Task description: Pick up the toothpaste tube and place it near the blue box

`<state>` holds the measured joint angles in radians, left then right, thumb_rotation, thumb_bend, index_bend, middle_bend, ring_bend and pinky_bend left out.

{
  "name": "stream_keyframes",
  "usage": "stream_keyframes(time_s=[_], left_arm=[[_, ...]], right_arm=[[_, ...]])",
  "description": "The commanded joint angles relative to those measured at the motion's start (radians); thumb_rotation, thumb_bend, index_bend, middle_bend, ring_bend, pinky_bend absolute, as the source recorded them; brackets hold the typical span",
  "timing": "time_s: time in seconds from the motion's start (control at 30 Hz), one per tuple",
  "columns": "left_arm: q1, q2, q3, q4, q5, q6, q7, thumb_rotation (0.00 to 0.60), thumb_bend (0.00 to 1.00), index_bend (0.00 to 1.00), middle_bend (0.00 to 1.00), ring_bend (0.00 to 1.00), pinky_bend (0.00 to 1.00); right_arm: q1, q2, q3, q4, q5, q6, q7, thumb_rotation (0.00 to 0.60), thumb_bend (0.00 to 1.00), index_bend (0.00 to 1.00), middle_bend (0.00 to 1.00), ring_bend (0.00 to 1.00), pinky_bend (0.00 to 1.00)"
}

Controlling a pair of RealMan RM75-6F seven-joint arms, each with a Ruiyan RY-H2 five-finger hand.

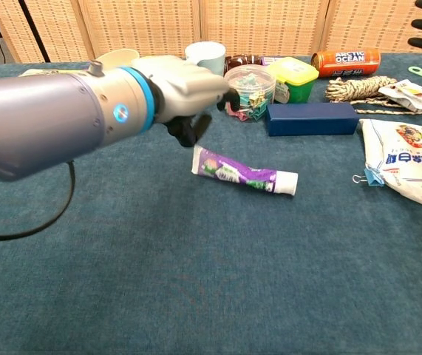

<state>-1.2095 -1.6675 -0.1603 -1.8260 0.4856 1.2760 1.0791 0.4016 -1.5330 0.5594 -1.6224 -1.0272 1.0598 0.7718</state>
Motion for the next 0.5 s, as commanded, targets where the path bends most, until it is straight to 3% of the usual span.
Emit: stream_keyframes(time_s=[0.03,0.33,0.5], left_arm=[[0.032,0.051,0.002,-0.041,0.046,0.003,-0.044,0.6,0.88,0.11,0.15,0.14,0.4],[0.186,0.254,0.049,-0.203,0.226,0.08,-0.225,0.6,0.85,0.11,0.15,0.14,0.4],[0.296,0.371,0.107,-0.247,0.351,0.131,-0.33,0.6,0.83,0.11,0.15,0.15,0.39]], right_arm=[[-0.004,0.011,-0.005,0.005,-0.012,0.0,0.001,0.118,0.0,0.0,0.0,0.0,0.0],[-0.008,0.058,-0.062,0.037,-0.11,0.022,-0.061,0.13,0.0,0.0,0.0,0.0,0.0],[-0.023,0.098,-0.105,0.063,-0.177,0.053,-0.104,0.283,0.0,0.0,0.0,0.0,0.0]])
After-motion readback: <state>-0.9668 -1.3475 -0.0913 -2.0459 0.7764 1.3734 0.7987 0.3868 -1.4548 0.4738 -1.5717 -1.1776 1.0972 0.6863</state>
